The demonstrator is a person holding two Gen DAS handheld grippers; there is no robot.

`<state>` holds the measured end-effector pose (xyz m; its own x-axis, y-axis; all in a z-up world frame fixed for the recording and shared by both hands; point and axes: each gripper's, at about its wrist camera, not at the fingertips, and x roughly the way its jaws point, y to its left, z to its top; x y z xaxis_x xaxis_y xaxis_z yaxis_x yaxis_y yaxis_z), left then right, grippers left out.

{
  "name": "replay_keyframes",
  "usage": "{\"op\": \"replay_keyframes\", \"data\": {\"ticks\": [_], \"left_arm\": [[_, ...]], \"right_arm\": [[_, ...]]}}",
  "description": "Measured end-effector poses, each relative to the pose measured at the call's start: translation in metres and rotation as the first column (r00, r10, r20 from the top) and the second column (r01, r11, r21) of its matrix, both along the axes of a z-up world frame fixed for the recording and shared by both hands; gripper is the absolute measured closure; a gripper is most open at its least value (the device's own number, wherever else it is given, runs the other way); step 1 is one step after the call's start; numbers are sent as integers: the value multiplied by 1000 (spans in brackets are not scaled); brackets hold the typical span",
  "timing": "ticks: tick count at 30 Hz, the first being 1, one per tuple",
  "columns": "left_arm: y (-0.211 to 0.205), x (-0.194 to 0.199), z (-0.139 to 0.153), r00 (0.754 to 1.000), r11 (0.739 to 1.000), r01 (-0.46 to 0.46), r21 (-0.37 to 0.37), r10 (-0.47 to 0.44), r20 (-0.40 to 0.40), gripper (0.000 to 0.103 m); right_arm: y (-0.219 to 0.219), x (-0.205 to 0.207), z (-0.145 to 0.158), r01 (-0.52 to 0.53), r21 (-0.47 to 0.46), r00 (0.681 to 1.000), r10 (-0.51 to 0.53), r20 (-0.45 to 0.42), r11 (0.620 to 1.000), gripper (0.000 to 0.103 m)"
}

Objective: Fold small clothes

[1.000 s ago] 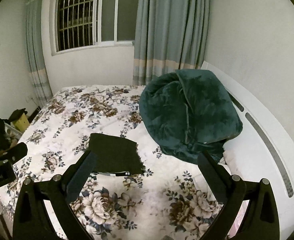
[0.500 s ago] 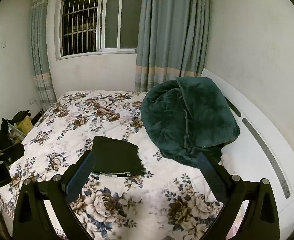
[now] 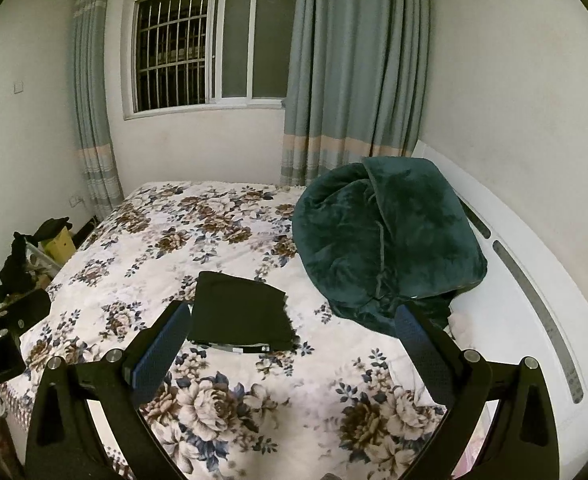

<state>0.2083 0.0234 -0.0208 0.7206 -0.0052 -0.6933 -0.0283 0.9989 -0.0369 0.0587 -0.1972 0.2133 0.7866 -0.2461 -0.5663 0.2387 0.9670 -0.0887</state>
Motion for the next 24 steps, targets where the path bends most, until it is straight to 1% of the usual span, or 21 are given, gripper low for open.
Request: {"op": "replay_keyframes", "data": {"ticks": [11,24], "left_arm": [[2,-9,2,999,999,-33,26,33,7,0],[1,-10,3,999,999,-31,32,30,10,0]], "right_arm": [[4,-1,-1,-20,2,1000,20,-2,1000,0],[7,0,-1,-23,4,1000,23,-1,1000,0]]}}
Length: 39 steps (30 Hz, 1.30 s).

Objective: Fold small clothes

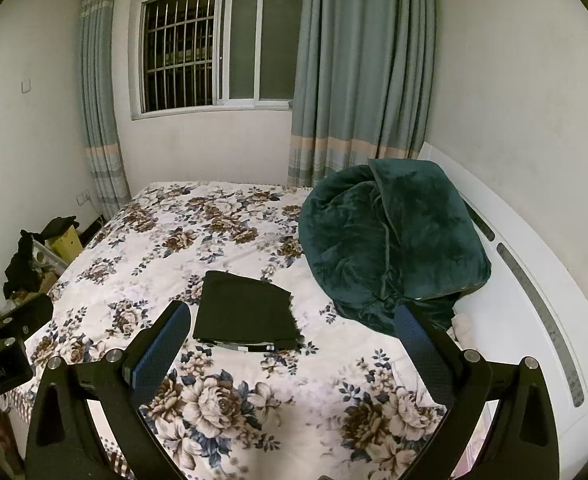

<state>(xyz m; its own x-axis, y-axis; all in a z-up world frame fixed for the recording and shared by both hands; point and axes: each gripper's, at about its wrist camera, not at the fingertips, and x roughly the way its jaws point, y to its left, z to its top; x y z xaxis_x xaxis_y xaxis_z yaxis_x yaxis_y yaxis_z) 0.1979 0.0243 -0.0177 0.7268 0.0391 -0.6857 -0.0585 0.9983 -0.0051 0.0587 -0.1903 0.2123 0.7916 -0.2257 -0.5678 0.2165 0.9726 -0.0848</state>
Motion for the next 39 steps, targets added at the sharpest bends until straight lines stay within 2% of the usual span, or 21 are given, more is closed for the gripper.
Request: {"op": "replay_keyframes", "data": {"ticks": [39], "left_arm": [[10,-9,5,1000,1000,-20,12,20,3,0]], "right_arm": [[17,-6,0,-22,15,1000,22,-2,1000,0]]}}
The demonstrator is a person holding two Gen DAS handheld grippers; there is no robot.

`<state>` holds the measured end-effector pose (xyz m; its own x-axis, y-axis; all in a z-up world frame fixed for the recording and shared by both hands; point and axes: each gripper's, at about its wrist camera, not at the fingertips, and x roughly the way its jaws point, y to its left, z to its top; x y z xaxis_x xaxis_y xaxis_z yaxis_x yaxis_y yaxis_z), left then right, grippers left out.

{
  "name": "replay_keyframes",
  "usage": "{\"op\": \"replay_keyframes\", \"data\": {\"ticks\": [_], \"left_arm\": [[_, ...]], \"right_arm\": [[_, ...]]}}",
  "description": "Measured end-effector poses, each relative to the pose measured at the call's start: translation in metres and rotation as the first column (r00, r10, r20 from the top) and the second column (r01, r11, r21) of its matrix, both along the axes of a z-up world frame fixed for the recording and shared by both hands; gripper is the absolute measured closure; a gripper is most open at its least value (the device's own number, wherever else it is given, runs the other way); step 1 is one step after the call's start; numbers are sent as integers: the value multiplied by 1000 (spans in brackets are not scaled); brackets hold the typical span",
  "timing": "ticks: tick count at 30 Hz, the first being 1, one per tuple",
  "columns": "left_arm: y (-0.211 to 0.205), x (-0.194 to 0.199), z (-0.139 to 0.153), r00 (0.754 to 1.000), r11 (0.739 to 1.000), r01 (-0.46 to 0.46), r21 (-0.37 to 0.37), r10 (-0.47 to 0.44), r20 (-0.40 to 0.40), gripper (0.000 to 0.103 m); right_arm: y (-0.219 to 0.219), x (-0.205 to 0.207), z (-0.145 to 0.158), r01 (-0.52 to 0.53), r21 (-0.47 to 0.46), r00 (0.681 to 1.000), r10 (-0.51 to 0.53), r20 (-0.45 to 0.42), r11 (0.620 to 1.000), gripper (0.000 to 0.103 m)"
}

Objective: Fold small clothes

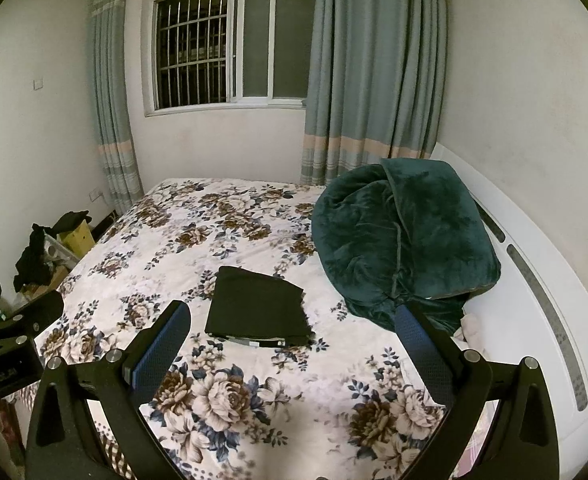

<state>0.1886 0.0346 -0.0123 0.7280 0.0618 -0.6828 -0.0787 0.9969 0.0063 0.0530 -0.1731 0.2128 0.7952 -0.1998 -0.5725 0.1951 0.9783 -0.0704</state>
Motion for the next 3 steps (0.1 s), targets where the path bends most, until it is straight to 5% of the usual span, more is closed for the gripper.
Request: {"op": "replay_keyframes", "data": {"ticks": [3], "left_arm": [[4,-3,2,1000,1000,-4,1,4,0,0]], "right_arm": [[0,0,0,2,0,1000,-2,2,1000,0]]}}
